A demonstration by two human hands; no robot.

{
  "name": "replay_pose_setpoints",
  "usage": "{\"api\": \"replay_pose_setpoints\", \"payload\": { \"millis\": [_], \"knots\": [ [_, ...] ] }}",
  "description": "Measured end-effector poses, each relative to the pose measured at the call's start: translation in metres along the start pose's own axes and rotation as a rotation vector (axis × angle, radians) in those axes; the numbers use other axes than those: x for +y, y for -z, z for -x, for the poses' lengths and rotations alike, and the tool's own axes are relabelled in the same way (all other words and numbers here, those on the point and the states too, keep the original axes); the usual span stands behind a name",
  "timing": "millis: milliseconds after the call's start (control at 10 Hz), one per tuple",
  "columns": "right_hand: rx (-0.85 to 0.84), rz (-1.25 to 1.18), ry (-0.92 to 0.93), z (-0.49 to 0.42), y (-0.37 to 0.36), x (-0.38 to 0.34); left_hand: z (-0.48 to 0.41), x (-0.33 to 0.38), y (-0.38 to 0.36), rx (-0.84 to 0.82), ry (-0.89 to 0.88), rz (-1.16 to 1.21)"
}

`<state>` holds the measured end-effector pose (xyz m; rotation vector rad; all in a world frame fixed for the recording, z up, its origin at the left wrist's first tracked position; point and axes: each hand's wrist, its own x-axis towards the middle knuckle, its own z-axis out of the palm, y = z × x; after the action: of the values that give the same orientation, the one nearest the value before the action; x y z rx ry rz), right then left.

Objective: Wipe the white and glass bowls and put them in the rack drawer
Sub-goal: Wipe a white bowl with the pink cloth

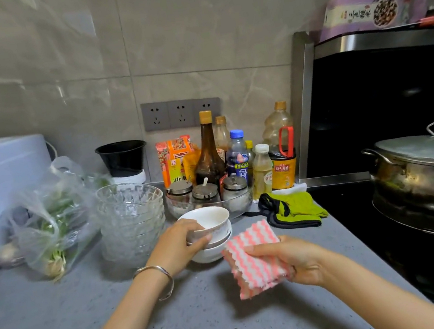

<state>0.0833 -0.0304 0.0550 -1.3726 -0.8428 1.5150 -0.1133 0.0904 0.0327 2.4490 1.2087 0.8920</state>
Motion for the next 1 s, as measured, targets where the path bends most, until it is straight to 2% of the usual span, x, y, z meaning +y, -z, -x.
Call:
{"api": "replay_pose_setpoints", "payload": {
  "millis": [300,400,500,600,700,800,900,1000],
  "knots": [
    [0.005,-0.003,-0.02,0.009,0.006,0.001,-0.001,-0.003,-0.005,0.0,0.009,0.083],
    [-0.001,-0.049,-0.015,0.019,0.012,-0.002,0.001,0.011,-0.002,0.118,-0.034,0.169],
    [-0.059,-0.179,0.019,0.033,0.019,-0.005,0.004,0.035,0.007,0.179,-0.034,0.349],
    [-0.051,-0.412,0.092,0.041,0.034,-0.003,0.008,0.064,0.012,0.175,0.025,0.542],
    [0.073,-0.53,0.232,0.051,0.056,-0.002,0.019,0.095,0.009,0.056,0.083,0.867],
    [0.212,-0.662,0.433,0.072,0.065,-0.008,0.029,0.116,-0.003,-0.019,0.025,0.982],
    [0.135,-0.8,0.39,0.089,0.076,-0.011,0.033,0.137,-0.022,-0.035,-0.007,1.038],
    [0.424,0.008,0.75,0.114,0.06,-0.005,0.038,0.156,-0.04,-0.013,0.011,1.083]
  ]
}}
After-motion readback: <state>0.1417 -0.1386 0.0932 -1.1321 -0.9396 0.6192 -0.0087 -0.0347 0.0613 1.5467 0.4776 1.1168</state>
